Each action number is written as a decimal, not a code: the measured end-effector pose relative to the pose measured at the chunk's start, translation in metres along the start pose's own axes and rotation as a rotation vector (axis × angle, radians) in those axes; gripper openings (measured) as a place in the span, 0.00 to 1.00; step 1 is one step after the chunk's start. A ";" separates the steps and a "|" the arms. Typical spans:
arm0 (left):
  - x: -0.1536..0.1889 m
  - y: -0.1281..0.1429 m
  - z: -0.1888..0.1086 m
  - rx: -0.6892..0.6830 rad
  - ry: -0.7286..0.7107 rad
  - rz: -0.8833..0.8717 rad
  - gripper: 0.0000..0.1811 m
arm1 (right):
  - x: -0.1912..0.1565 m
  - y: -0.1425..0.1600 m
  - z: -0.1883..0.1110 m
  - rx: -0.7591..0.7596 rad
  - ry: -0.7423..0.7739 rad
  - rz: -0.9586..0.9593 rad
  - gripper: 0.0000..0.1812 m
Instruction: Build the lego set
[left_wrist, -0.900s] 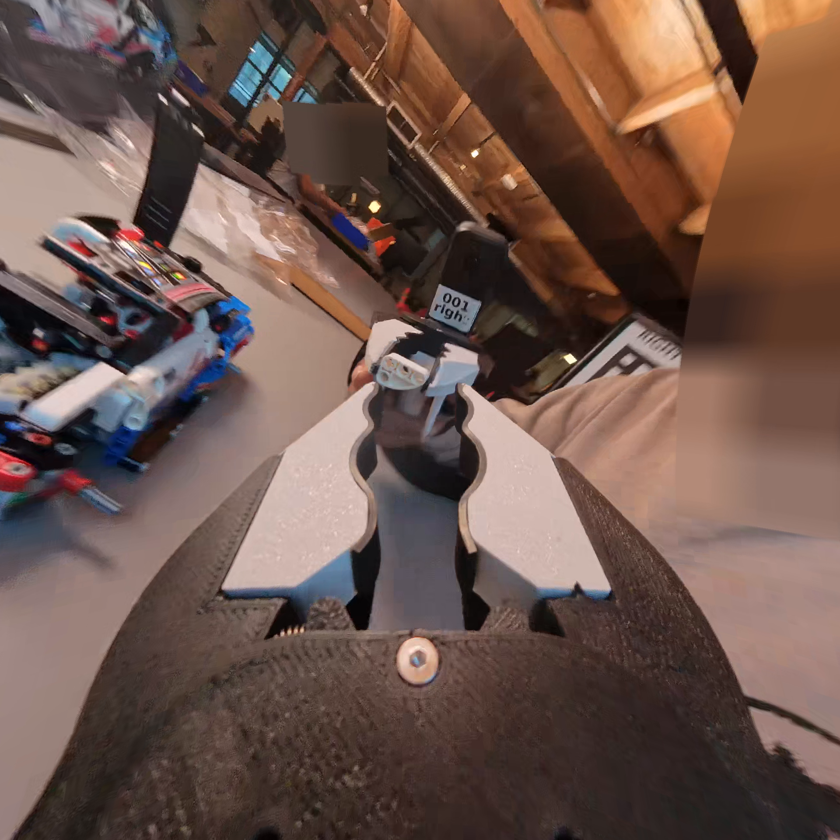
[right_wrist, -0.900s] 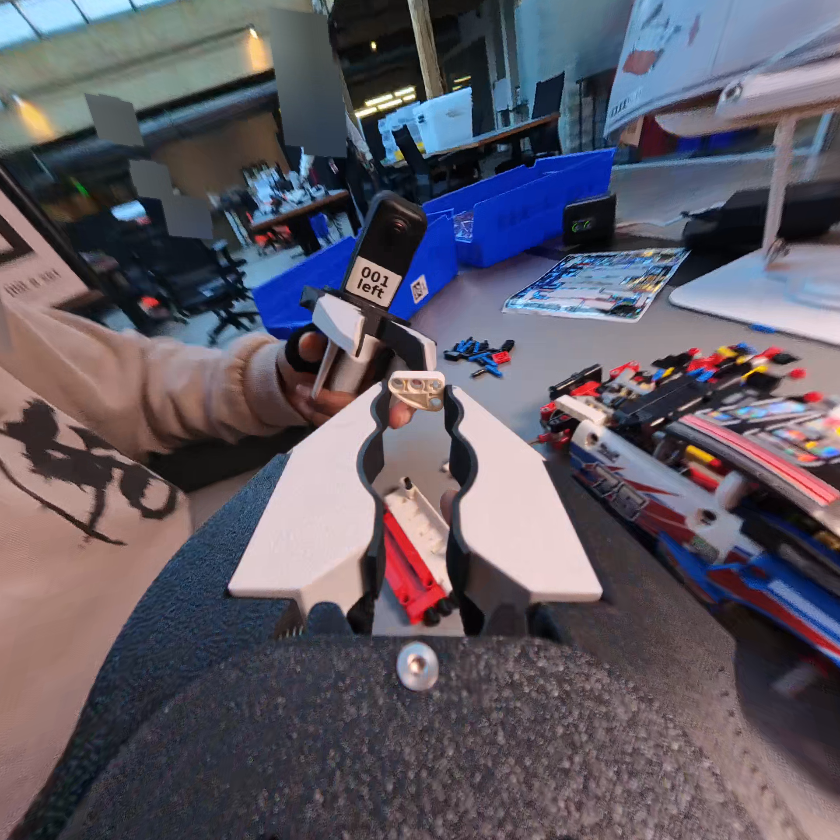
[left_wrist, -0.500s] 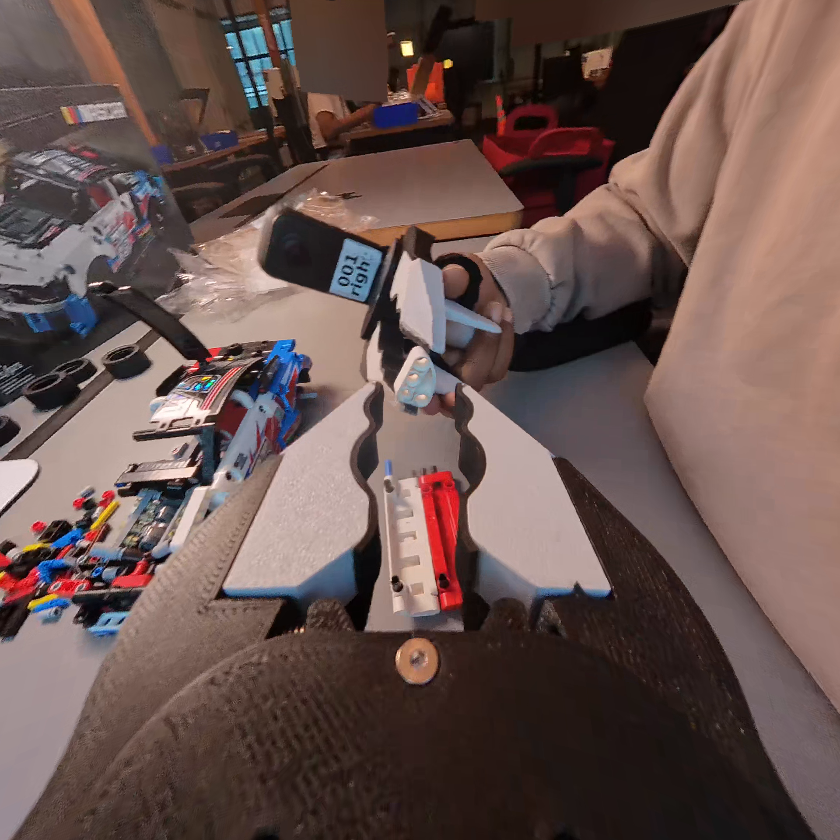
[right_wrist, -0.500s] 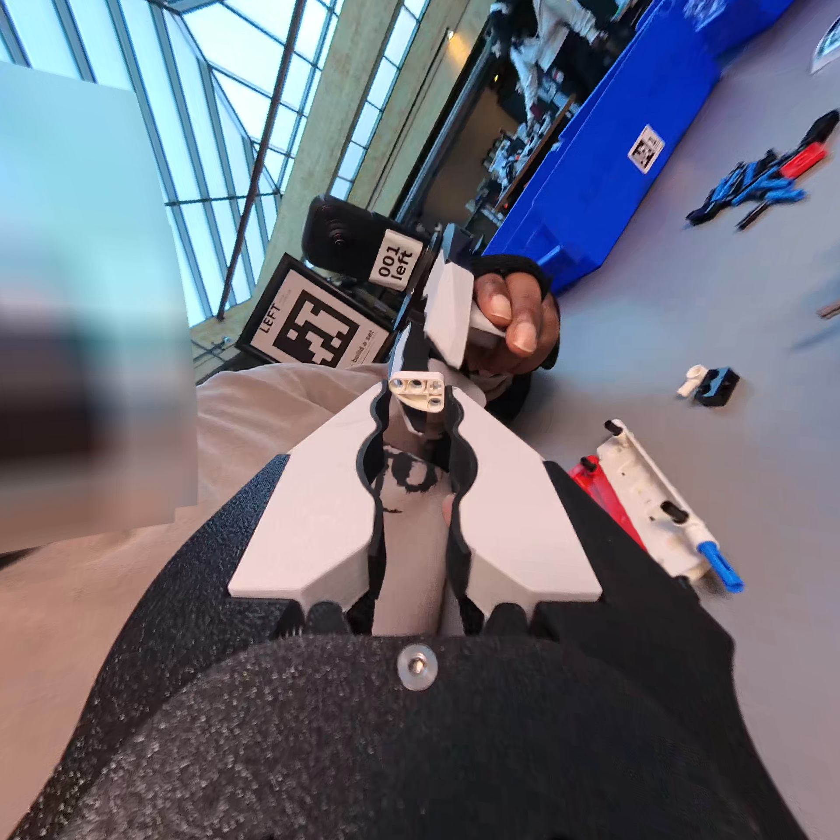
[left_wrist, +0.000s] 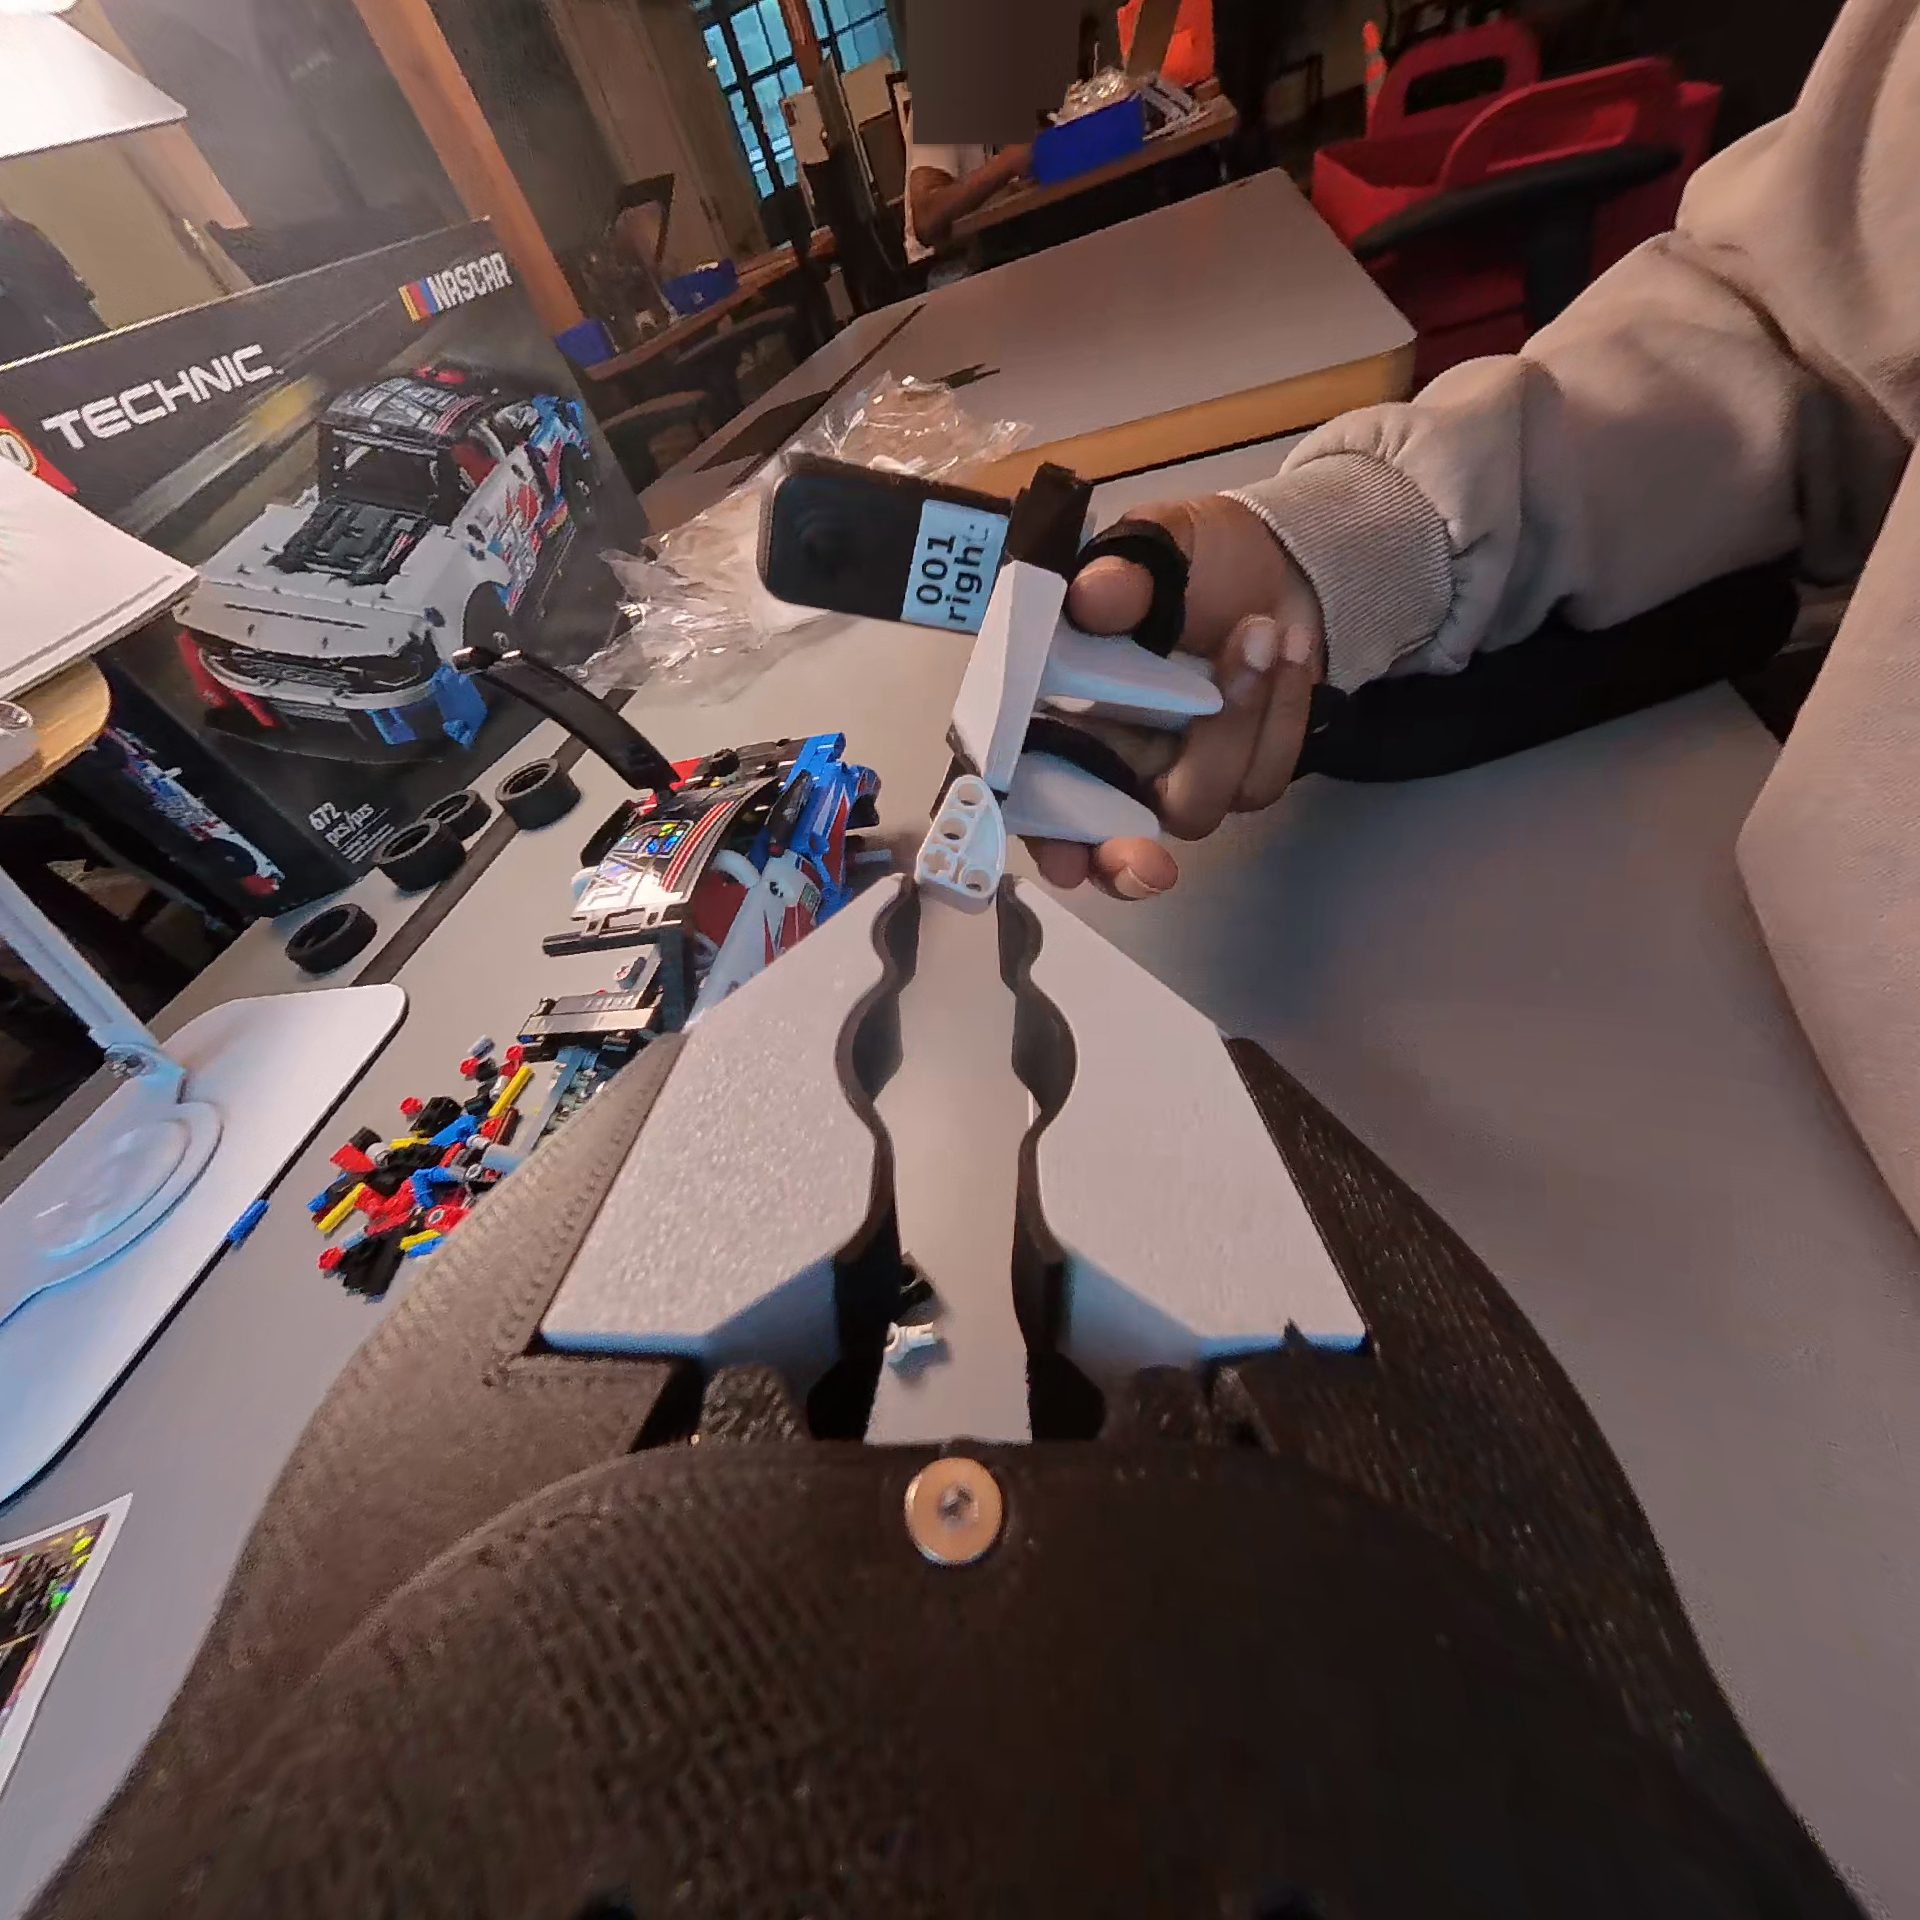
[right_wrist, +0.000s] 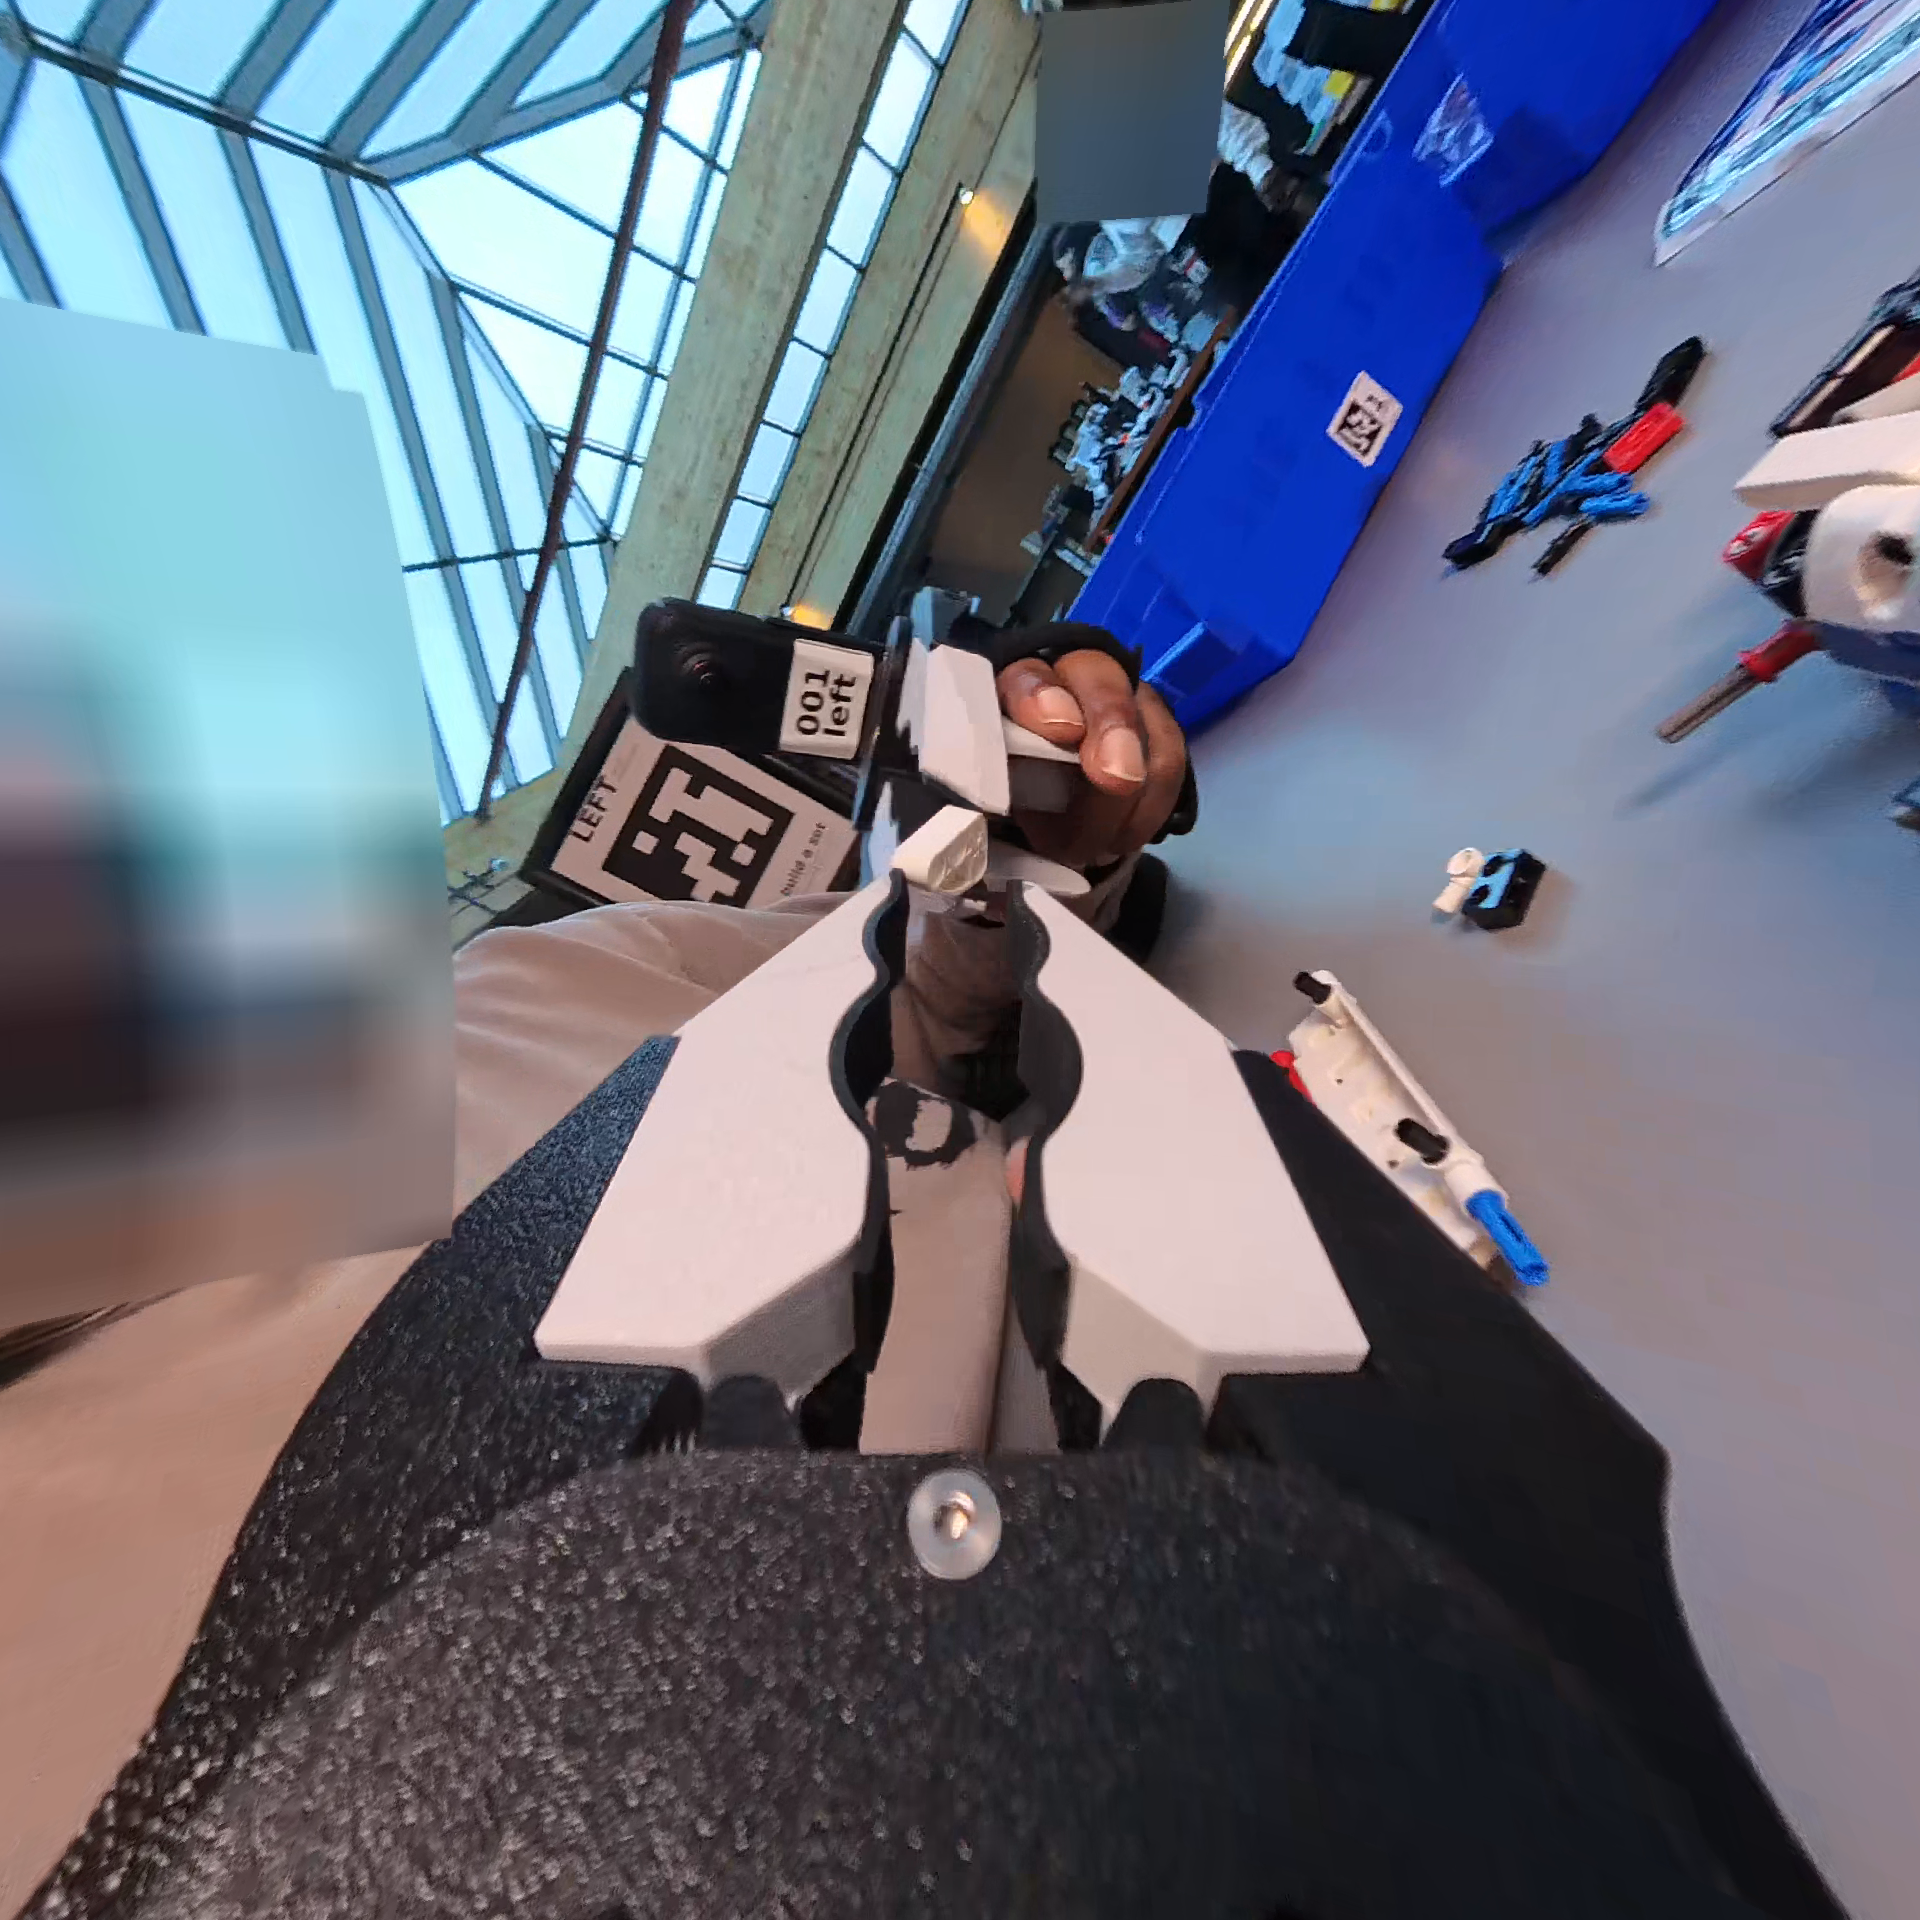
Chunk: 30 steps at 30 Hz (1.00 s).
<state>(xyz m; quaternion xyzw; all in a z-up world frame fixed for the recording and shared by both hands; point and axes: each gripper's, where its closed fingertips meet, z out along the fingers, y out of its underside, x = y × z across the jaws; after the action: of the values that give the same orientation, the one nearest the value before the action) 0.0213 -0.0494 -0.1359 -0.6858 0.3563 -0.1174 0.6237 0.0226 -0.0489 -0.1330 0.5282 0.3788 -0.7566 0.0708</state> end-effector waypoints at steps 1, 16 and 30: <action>-0.002 0.002 0.000 -0.011 -0.013 0.009 0.07 | 0.005 -0.001 -0.001 0.002 0.043 -0.032 0.07; -0.006 0.015 0.007 -0.137 -0.115 0.160 0.07 | 0.014 -0.004 0.000 -0.029 0.302 -0.352 0.03; 0.026 -0.001 0.005 0.057 0.305 -0.435 0.07 | -0.011 0.021 -0.006 -0.248 0.209 -0.729 0.02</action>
<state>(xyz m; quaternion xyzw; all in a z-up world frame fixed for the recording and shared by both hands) 0.0433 -0.0623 -0.1433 -0.7027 0.2870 -0.3607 0.5420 0.0424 -0.0624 -0.1350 0.4206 0.6352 -0.6229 -0.1780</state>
